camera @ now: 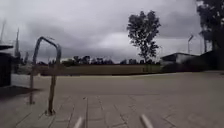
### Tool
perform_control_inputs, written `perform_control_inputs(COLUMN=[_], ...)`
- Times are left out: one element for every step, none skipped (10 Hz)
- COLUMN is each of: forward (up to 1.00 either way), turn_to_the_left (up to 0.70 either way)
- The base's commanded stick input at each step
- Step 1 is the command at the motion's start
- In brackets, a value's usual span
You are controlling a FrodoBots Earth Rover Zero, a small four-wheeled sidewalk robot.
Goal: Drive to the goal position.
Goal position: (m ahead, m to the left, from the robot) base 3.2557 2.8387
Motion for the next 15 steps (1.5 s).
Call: perform_control_inputs(forward=[0.98,0.98,0.98,0.98,0.99,0.98,0.95,0.94,0.93,0.91,0.91,0.92,0.95,0.97,0.98], turn_to_the_left=[0.26,0.40,0.40,0.40,0.41,0.40,0.39,0.38,0.38,0.37,0.37,0.37,0.38,0.39,0.11])
